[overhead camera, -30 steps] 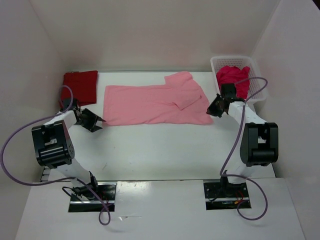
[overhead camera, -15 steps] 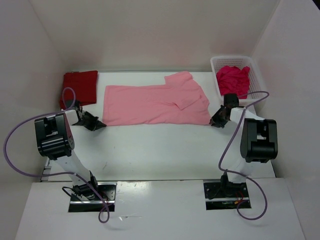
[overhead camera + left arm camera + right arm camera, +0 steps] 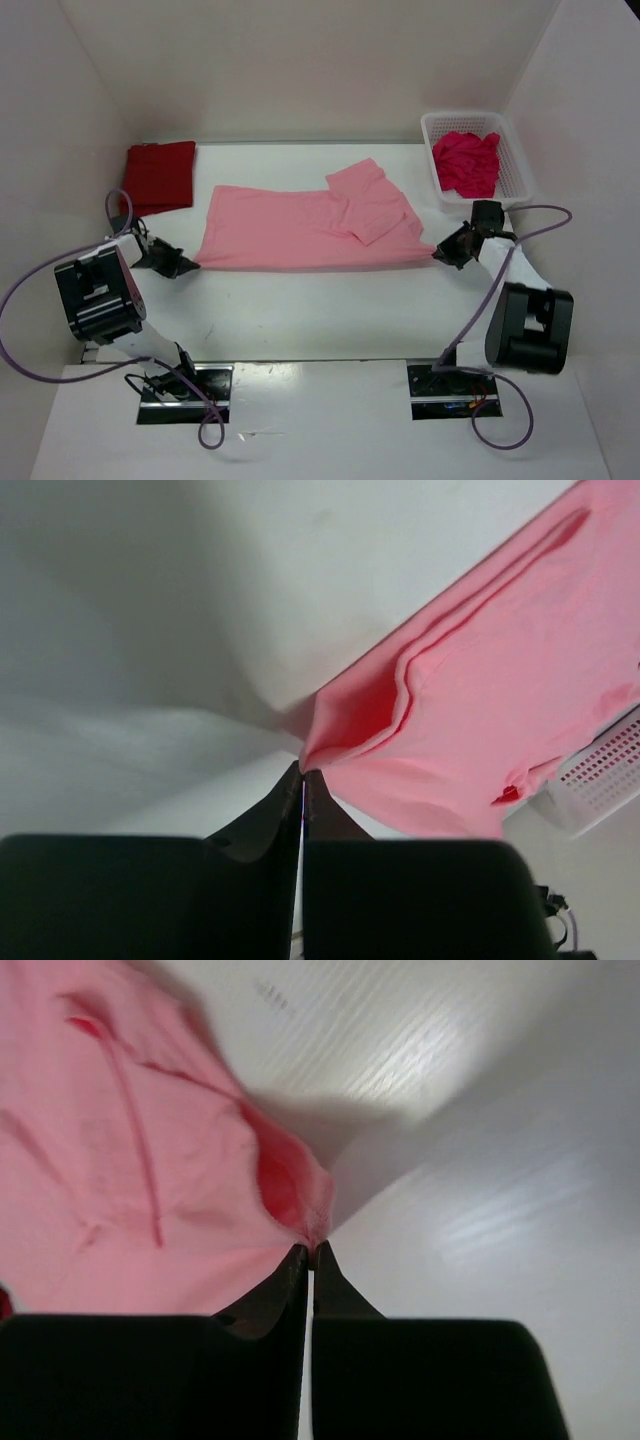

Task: Fold and stack the t-shirts
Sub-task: Fold the flattened tshirt in 1/3 of the way

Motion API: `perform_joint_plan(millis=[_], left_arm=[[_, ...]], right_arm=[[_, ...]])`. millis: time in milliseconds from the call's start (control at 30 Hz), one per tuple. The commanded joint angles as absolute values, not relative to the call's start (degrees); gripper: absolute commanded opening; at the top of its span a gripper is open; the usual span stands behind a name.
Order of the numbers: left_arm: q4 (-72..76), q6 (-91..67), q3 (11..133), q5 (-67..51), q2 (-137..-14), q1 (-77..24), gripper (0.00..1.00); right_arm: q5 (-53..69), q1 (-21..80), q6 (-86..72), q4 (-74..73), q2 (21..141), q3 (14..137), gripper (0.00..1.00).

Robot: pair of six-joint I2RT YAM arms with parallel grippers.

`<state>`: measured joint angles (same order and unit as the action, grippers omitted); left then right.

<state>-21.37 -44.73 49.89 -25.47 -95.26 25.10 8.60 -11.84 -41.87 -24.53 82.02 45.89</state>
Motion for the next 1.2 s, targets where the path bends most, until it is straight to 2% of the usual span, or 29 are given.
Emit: perform_joint_plan(millis=[0, 167, 233, 267, 300, 333, 367, 400, 467, 533, 567, 600, 633, 667, 733, 767, 833, 933, 1100, 1167], left_arm=[[-26.7, -39.3, 45.9, -25.4, -90.4, 28.7, 0.0], [-34.6, -37.9, 42.1, -31.0, -83.2, 30.2, 0.0], [-37.4, -37.9, 40.5, -31.6, -80.9, 30.9, 0.02], [-39.4, -37.9, 40.0, -31.6, -78.9, 30.9, 0.16], [-40.2, -38.5, 39.5, -31.6, -77.8, 31.5, 0.25], [-40.9, -38.5, 39.5, -31.6, -76.3, 31.5, 0.37], [-41.7, -38.5, 40.1, -31.6, -76.3, 31.5, 0.49], [-42.4, -38.5, 41.3, -30.9, -75.8, 31.5, 0.67], [-43.6, -38.0, 45.2, -29.4, -75.8, 31.5, 0.77], [-43.6, -38.0, 46.8, -29.4, -75.8, 31.5, 0.8], [-43.1, -38.0, 47.5, -29.4, -75.0, 30.5, 0.77], [-41.9, -38.6, 47.5, -28.9, -75.0, 29.3, 0.7], [-39.3, -38.6, 48.2, -28.9, -74.4, 28.0, 0.6], [-38.0, -39.2, 49.0, -29.6, -74.4, 25.1, 0.37], [-33.5, -40.6, 51.0, -29.6, -74.4, 21.0, 0.22], [-32.9, -41.8, 51.9, -28.8, -74.4, 16.9, 0.12], [-29.6, -42.4, 53.8, -26.9, -75.9, 12.5, 0.07], [-25.9, -44.7, 55.8, -25.5, -80.5, 4.5, 0.0], [-20.8, -45.3, 56.7, -25.0, -88.6, -5.0, 0.0], [-19.3, -45.8, 55.6, -23.9, -91.0, -5.7, 0.0]], right_arm=[[9.9, -12.5, -43.2, -30.2, 73.2, 43.3, 0.0], [12.0, -12.5, -44.6, -38.6, 65.5, 42.8, 0.02], [12.0, -12.5, -44.6, -40.7, 64.9, 42.8, 0.15], [12.0, -11.8, -44.0, -41.8, 64.9, 42.8, 0.21], [12.0, -11.8, -44.0, -41.8, 64.2, 43.3, 0.27], [12.0, -11.8, -44.0, -41.8, 64.2, 43.3, 0.4], [12.5, -11.8, -43.4, -41.8, 64.2, 43.9, 0.45], [12.5, -11.8, -42.7, -41.8, 64.2, 44.5, 0.51], [11.9, -11.8, -40.7, -41.8, 64.2, 47.3, 0.56], [11.3, -11.8, -39.2, -41.8, 65.0, 49.9, 0.56], [11.3, -11.1, -38.7, -40.6, 65.0, 52.4, 0.52], [11.3, -8.7, -37.9, -39.0, 66.1, 53.0, 0.45], [12.3, -7.4, -37.9, -37.6, 68.3, 53.0, 0.24], [13.2, -5.8, -38.5, -36.0, 69.5, 53.0, 0.14], [13.7, 0.8, -40.5, -30.1, 74.4, 53.0, 0.02], [13.7, 3.2, -41.3, -28.4, 76.4, 53.5, 0.0], [14.2, 9.6, -43.1, -23.8, 81.7, 55.0, 0.0], [12.2, 13.0, -43.6, -19.4, 88.5, 55.7, 0.0], [10.3, 13.6, -43.0, -17.1, 94.9, 56.8, 0.0], [10.3, 13.6, -43.0, -15.9, 96.7, 56.8, 0.0]])
